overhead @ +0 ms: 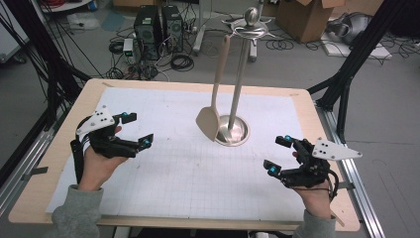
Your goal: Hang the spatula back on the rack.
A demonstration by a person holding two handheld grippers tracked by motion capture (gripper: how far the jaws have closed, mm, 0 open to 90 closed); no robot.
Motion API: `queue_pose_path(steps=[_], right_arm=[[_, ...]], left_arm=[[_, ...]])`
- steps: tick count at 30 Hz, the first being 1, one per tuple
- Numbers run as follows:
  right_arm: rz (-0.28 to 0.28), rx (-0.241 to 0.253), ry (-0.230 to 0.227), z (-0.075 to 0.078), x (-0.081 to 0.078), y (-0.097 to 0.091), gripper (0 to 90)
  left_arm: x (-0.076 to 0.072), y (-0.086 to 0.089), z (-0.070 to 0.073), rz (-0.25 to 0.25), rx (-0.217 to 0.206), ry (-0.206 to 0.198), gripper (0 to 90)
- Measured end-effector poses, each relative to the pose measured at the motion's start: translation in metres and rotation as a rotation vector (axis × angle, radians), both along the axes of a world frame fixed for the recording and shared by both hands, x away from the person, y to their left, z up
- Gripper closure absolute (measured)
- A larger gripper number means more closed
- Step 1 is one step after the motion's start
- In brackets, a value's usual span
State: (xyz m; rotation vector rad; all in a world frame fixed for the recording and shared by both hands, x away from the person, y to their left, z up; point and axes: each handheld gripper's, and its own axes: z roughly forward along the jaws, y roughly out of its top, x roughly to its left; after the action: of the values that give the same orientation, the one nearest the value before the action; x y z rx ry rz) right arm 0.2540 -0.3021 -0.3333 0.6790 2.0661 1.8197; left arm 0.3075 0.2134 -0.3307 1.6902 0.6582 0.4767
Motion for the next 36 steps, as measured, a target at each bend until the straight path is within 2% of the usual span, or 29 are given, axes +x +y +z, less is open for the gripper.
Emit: queue_pose_path(steps=[2,10,15,17,20,25,30,36], right_arm=[[0.0,0.0,0.011,0.0,0.0,0.001,11.5],[0.005,0.006,0.002,0.001,0.005,0.002,11.5],[0.008,0.006,-0.003,0.001,0.007,0.003,11.5],[0.007,0.004,-0.005,0.001,0.007,0.003,11.5],[0.001,0.002,-0.004,0.001,0.007,0.003,11.5],[-0.036,-0.01,-0.014,0.0,0.008,0.003,11.3],[-0.026,-0.018,-0.031,0.001,0.007,0.003,11.3],[-0.024,-0.03,-0.028,0.0,0.007,0.006,11.3]], left_arm=[[-0.003,0.004,-0.003,0.01,0.0,-0.003,6.1],[-0.016,0.021,-0.012,0.038,0.001,-0.011,6.1],[-0.023,0.037,-0.015,0.061,0.014,-0.037,6.1],[-0.025,0.046,-0.017,0.082,-0.009,-0.028,6.1],[-0.028,0.055,-0.021,0.099,-0.018,-0.021,6.1],[-0.032,0.062,-0.027,0.096,-0.039,-0.01,6.1],[-0.036,0.066,-0.028,0.098,-0.048,0.0,6.1],[-0.042,0.071,-0.025,0.105,-0.051,-0.017,6.1]])
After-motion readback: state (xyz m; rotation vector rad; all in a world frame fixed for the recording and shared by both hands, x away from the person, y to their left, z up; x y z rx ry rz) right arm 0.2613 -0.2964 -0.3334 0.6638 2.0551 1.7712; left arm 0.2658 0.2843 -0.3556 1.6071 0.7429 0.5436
